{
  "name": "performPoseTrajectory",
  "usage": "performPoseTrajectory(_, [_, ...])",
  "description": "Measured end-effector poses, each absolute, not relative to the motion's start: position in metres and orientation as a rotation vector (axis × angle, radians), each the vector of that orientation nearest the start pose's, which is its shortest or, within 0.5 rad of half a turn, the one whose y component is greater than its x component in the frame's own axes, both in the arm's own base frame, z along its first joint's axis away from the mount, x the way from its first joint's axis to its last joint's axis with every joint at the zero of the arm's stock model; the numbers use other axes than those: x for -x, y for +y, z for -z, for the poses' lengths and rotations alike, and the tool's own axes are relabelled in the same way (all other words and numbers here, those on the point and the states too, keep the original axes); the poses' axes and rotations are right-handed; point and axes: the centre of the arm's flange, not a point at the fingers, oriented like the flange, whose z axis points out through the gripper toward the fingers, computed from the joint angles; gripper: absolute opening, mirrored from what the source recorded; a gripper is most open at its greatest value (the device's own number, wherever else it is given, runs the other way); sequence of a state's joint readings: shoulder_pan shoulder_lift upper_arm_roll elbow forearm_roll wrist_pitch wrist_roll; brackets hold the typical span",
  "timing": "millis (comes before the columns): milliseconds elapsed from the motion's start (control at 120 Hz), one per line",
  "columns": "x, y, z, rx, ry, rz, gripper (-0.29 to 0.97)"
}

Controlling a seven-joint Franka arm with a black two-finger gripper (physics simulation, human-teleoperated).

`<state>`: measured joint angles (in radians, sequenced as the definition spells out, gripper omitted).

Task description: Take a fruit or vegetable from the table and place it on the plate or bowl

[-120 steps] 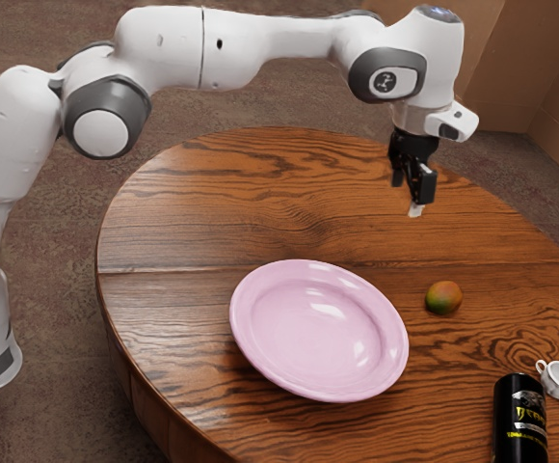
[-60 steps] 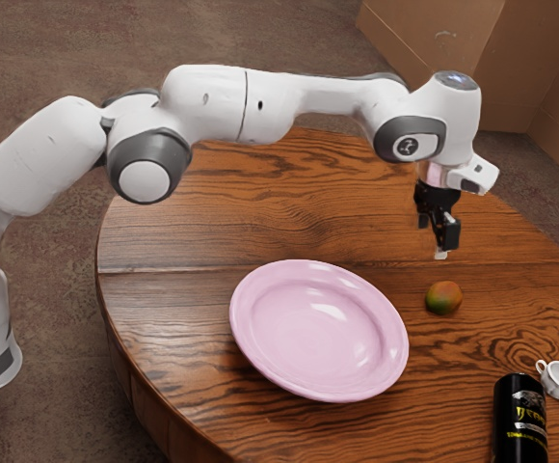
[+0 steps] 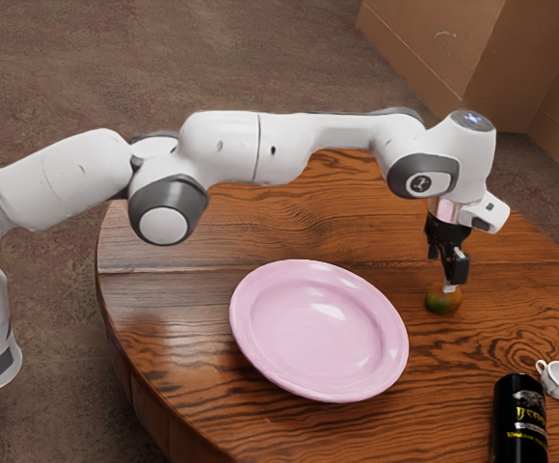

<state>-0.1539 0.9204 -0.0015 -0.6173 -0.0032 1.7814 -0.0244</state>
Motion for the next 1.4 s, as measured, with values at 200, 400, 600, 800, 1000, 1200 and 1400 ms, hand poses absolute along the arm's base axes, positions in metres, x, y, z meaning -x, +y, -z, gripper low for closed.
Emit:
performPoseTrajectory(200, [-0.790,-0.130,-0.459,3.138,0.218,0.398,0.68])
performPoseTrajectory(400, [-0.791,-0.129,-0.457,3.137,0.215,0.408,0.68])
performPoseTrajectory(600, [-0.796,-0.132,-0.447,3.137,0.219,0.440,0.68])
performPoseTrajectory(800, [-0.801,-0.134,-0.426,3.143,0.220,0.435,0.68])
performPoseTrajectory(1000, [-0.804,-0.133,-0.418,3.144,0.215,0.437,0.64])
performPoseTrajectory(1200, [-0.805,-0.134,-0.418,3.140,0.213,0.458,0.40])
performPoseTrajectory(1400, [-0.806,-0.133,-0.415,3.133,0.206,0.460,0.30])
